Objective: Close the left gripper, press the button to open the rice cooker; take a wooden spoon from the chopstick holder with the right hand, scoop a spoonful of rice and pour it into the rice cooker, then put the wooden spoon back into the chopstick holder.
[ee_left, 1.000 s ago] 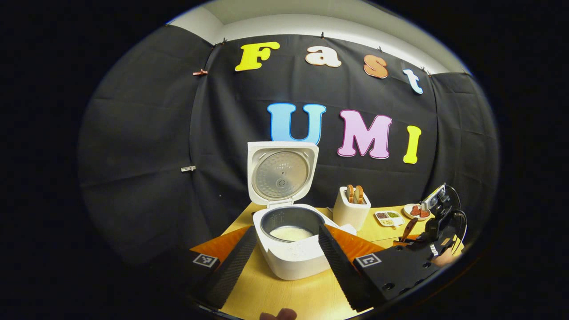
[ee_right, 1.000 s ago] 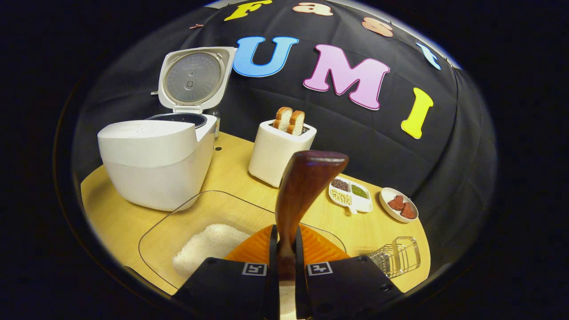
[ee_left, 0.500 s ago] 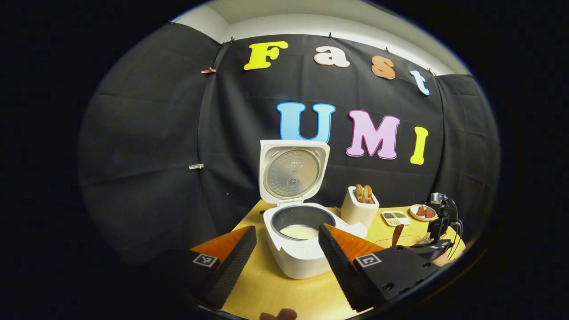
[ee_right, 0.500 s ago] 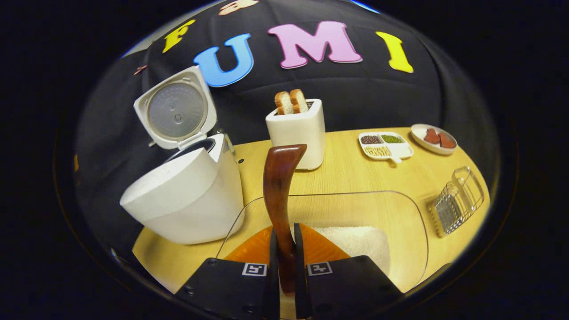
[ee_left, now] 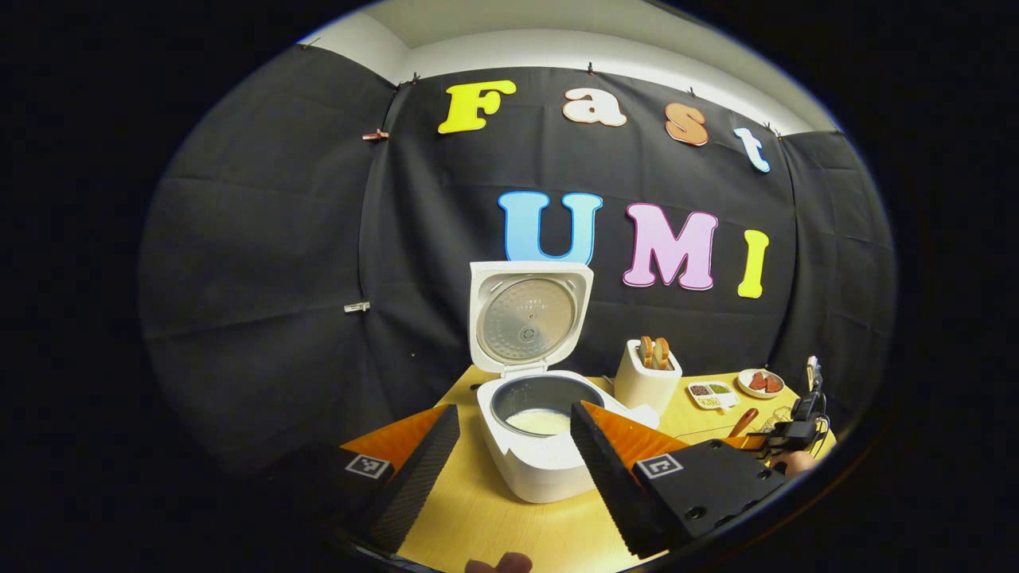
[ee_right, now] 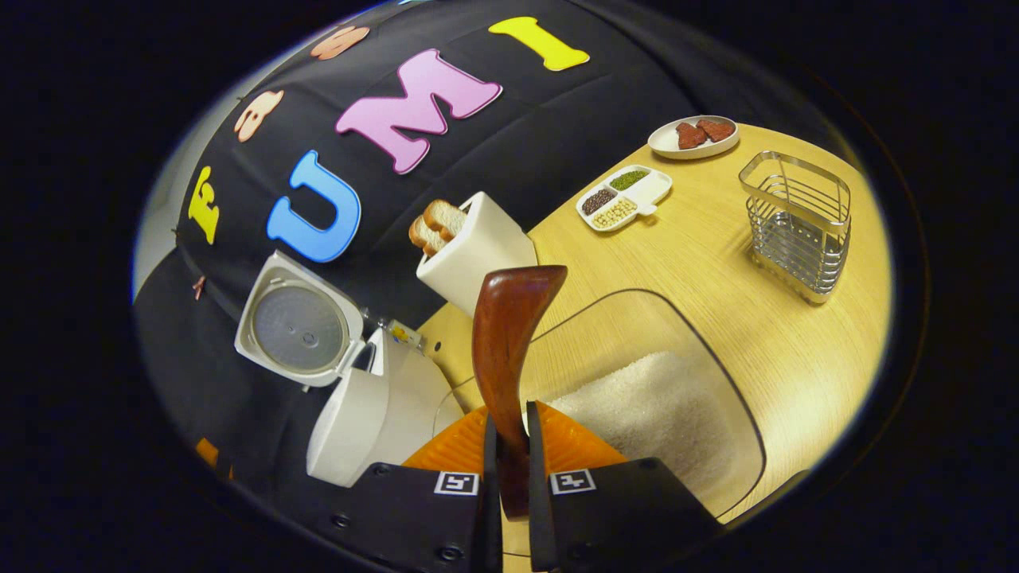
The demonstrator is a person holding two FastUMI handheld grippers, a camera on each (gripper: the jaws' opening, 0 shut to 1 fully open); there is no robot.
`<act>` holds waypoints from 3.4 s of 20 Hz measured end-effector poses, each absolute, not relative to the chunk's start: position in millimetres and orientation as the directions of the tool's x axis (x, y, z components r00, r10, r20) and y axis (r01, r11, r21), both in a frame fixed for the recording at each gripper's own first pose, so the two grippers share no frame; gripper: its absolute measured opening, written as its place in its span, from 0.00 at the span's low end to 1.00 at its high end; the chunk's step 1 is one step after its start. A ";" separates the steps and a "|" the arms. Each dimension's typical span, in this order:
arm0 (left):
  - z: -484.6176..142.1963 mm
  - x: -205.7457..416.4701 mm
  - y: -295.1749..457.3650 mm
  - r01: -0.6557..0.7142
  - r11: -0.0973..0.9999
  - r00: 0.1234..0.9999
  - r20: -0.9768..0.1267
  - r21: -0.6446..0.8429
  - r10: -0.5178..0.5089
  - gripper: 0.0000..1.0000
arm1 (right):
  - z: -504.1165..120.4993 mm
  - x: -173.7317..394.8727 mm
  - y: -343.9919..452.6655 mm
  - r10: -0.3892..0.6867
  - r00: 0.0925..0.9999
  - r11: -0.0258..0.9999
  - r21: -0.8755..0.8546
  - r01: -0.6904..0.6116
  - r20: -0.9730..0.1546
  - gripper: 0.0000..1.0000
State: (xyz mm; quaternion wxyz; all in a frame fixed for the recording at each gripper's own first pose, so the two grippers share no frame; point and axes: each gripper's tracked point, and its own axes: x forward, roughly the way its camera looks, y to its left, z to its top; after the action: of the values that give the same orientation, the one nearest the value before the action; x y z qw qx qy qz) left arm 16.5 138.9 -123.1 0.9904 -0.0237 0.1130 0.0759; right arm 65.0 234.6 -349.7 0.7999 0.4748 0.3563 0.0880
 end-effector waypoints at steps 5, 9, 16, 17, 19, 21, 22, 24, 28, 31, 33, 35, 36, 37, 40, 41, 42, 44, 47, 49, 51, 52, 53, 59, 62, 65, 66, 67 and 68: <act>-118.8 14.9 132.4 -0.149 0.988 0.966 -0.218 -0.030 0.139 0.96 | -331.3 75.9 198.1 0.437 0.785 0.477 0.853 0.211 -0.438 0.18; -114.2 13.4 130.0 -0.148 0.988 0.969 -0.207 -0.034 0.138 0.96 | -319.7 78.4 175.1 0.416 0.802 0.424 0.872 0.245 -0.428 0.18; -111.8 8.6 129.0 -0.153 0.986 0.968 -0.210 -0.060 0.138 0.96 | -282.6 80.0 158.3 0.433 0.814 0.336 0.907 0.253 -0.387 0.18; -112.2 8.4 130.9 -0.156 0.986 0.968 -0.209 -0.062 0.139 0.96 | -274.9 81.9 155.8 0.434 0.817 0.319 0.913 0.255 -0.380 0.18; -112.7 8.8 132.3 -0.154 0.986 0.968 -0.209 -0.069 0.136 0.96 | -257.3 84.0 155.8 0.439 0.821 0.301 0.921 0.247 -0.364 0.18; -113.4 8.2 136.0 -0.155 0.985 0.968 -0.212 -0.074 0.136 0.96 | -234.6 86.1 157.8 0.444 0.826 0.304 0.926 0.224 -0.346 0.18; -113.9 8.6 137.7 -0.158 0.985 0.967 -0.214 -0.077 0.138 0.96 | -220.4 88.0 160.4 0.445 0.831 0.300 0.930 0.211 -0.333 0.18; -115.0 7.0 142.4 -0.165 0.982 0.966 -0.215 -0.087 0.143 0.96 | -192.3 95.5 165.3 0.444 0.842 0.277 0.941 0.196 -0.306 0.18; -120.4 1.4 149.9 -0.175 0.979 0.964 -0.220 -0.108 0.148 0.96 | -147.0 114.8 194.1 0.472 0.838 0.234 0.955 0.181 -0.274 0.17; -125.4 -1.1 156.6 -0.189 0.977 0.961 -0.225 -0.101 0.163 0.96 | -122.4 135.3 225.8 0.496 0.829 0.211 0.962 0.173 -0.258 0.18; -127.3 -3.8 163.3 -0.197 0.976 0.960 -0.223 -0.096 0.172 0.96 | -105.7 148.5 251.7 0.512 0.824 0.178 0.969 0.173 -0.241 0.18; -128.0 -6.3 166.9 -0.201 0.975 0.959 -0.224 -0.096 0.176 0.96 | -91.9 162.7 282.0 0.532 0.817 0.148 0.974 0.169 -0.223 0.18; -127.9 -6.4 169.5 -0.205 0.974 0.958 -0.226 -0.095 0.179 0.97 | -87.1 169.1 296.6 0.542 0.812 0.140 0.976 0.167 -0.217 0.17; -129.9 -8.0 171.1 -0.208 0.974 0.957 -0.226 -0.094 0.183 0.96 | -84.3 177.8 311.2 0.549 0.808 0.141 0.976 0.163 -0.214 0.17; -132.4 -9.7 174.0 -0.213 0.972 0.955 -0.232 -0.103 0.184 0.97 | -81.6 198.0 348.3 0.546 0.807 0.188 0.972 0.144 -0.225 0.18; -134.8 -11.0 172.8 -0.212 0.971 0.954 -0.238 -0.111 0.181 0.97 | -83.3 203.9 358.9 0.543 0.807 0.211 0.968 0.135 -0.231 0.18; -137.1 -11.8 171.7 -0.210 0.970 0.954 -0.243 -0.120 0.177 0.96 | -84.7 210.1 371.2 0.541 0.807 0.246 0.962 0.118 -0.237 0.18; -146.8 -14.5 173.0 -0.212 0.968 0.951 -0.257 -0.135 0.172 0.96 | -87.0 216.2 391.8 0.535 0.808 0.323 0.944 0.073 -0.246 0.17; -155.5 -14.3 174.8 -0.220 0.963 0.946 -0.275 -0.155 0.172 0.97 | -94.1 226.6 416.0 0.532 0.806 0.467 0.884 -0.026 -0.257 0.18; -159.5 -14.9 175.3 -0.228 0.957 0.944 -0.281 -0.178 0.172 0.95 | -98.1 231.5 425.6 0.526 0.807 0.545 0.834 -0.080 -0.267 0.17; -163.1 -15.7 176.5 -0.236 0.952 0.941 -0.289 -0.193 0.175 0.95 | -106.1 240.0 439.4 0.526 0.805 0.596 0.794 -0.117 -0.276 0.18; -164.6 -16.3 178.3 -0.241 0.951 0.939 -0.294 -0.195 0.178 0.95 | -113.5 240.8 444.5 0.527 0.799 0.619 0.775 -0.128 -0.289 0.18; -167.1 -16.4 179.9 -0.248 0.949 0.937 -0.298 -0.194 0.184 0.95 | -121.9 242.0 447.5 0.522 0.794 0.652 0.746 -0.135 -0.312 0.17; -178.2 -20.3 178.9 -0.268 0.942 0.925 -0.326 -0.200 0.194 0.95 | -136.5 239.9 466.6 0.550 0.768 0.739 0.619 -0.265 -0.328 0.17; -181.1 -21.4 178.7 -0.273 0.943 0.922 -0.332 -0.191 0.200 0.95 | -127.7 237.1 476.0 0.581 0.758 0.757 0.539 -0.370 -0.295 0.17; -182.5 -23.3 180.8 -0.285 0.939 0.920 -0.332 -0.195 0.210 0.95 | -114.7 232.8 486.4 0.615 0.748 0.763 0.427 -0.485 -0.249 0.17; -183.0 -24.2 181.6 -0.290 0.936 0.919 -0.332 -0.198 0.214 0.95 | -108.8 229.3 489.4 0.628 0.742 0.761 0.380 -0.525 -0.233 0.17; -183.6 -25.0 182.5 -0.293 0.934 0.918 -0.333 -0.202 0.216 0.95 | -102.6 226.6 492.8 0.641 0.736 0.758 0.331 -0.563 -0.217 0.17; -183.9 -26.0 182.8 -0.295 0.933 0.917 -0.334 -0.206 0.216 0.95 | -96.6 223.5 496.3 0.654 0.729 0.752 0.282 -0.596 -0.202 0.17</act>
State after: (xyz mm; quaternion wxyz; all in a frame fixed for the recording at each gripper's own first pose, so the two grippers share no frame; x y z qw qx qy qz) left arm -26.0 182.8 -183.9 0.9709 -0.1270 0.1549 0.1315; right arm 223.5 496.3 -96.6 0.9245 0.0995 0.1456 0.3379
